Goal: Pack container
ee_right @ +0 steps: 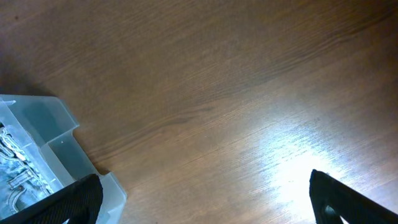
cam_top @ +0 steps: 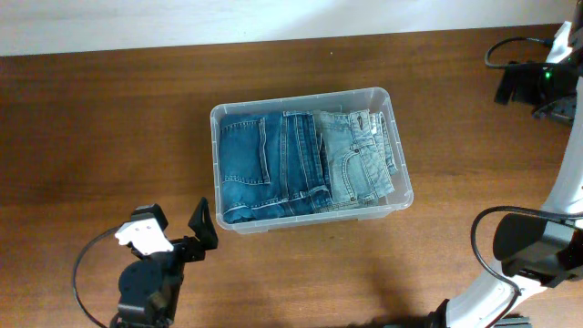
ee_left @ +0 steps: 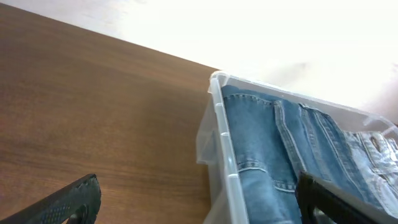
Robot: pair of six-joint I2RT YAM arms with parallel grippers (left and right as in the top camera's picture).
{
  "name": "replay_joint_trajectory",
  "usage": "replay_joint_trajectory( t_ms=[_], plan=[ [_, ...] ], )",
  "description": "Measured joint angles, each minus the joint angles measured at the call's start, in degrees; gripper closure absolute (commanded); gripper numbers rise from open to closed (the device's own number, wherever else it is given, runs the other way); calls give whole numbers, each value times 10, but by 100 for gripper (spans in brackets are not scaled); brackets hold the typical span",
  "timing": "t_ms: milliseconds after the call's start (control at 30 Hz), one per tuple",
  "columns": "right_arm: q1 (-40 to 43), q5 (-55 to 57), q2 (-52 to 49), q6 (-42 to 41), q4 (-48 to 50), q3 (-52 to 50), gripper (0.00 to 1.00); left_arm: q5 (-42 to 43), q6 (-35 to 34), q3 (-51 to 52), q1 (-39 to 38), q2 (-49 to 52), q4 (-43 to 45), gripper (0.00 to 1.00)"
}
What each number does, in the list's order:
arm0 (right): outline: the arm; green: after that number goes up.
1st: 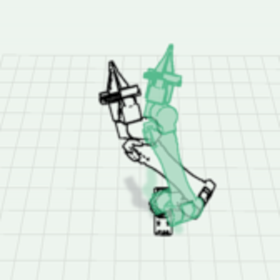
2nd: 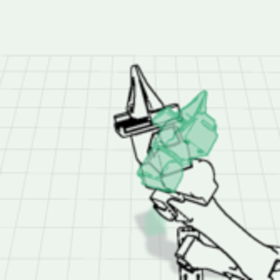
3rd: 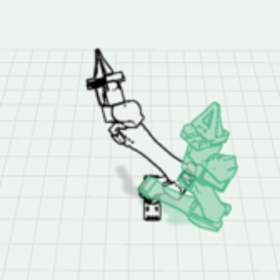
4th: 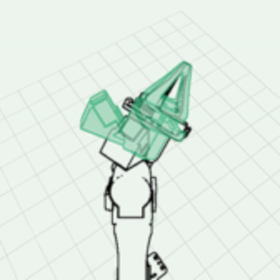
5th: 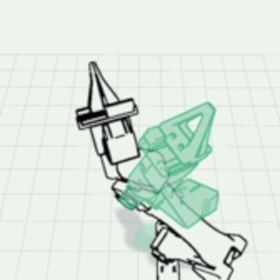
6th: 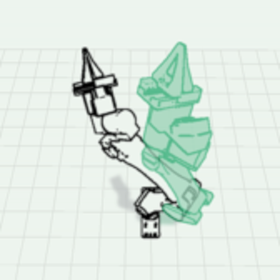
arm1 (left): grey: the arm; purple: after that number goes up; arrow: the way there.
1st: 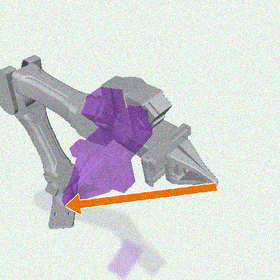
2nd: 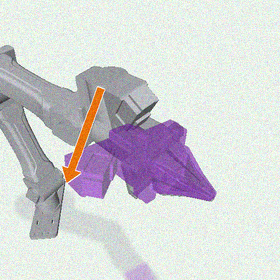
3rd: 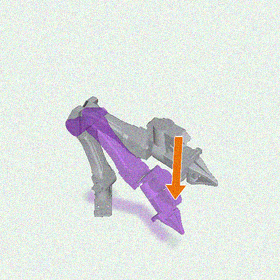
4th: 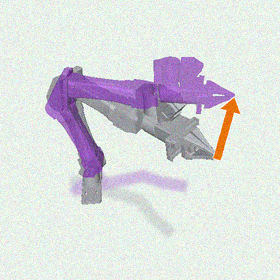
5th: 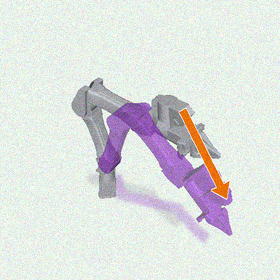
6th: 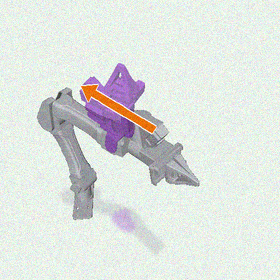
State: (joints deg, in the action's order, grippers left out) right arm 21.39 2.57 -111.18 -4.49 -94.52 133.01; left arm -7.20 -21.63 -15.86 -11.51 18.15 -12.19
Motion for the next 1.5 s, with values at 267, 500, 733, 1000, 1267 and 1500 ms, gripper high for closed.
replay_joint_trajectory(
  t_ms=[267, 500, 733, 1000, 1267, 1500],
  plan=[
    [0, 0, 0, 0, 0, 0, 2, 10, 0, 47, 34, -50, 9, 0],
    [0, 0, 0, 0, 0, 0, 1, 12, 0, 72, 59, -90, 9, 1],
    [0, 0, 0, 0, 0, 0, 2, 12, 0, 102, 84, -129, 9, 0],
    [0, 0, 0, 0, 0, 0, 1, 13, 28, 119, 89, -165, 17, 1],
    [0, 0, 0, 0, 0, 0, 2, 13, 151, 119, 89, -172, 18, 1],
    [0, 0, 0, 0, 0, 0, 1, 13, 234, 119, 89, -172, 18, 1]
  ],
)
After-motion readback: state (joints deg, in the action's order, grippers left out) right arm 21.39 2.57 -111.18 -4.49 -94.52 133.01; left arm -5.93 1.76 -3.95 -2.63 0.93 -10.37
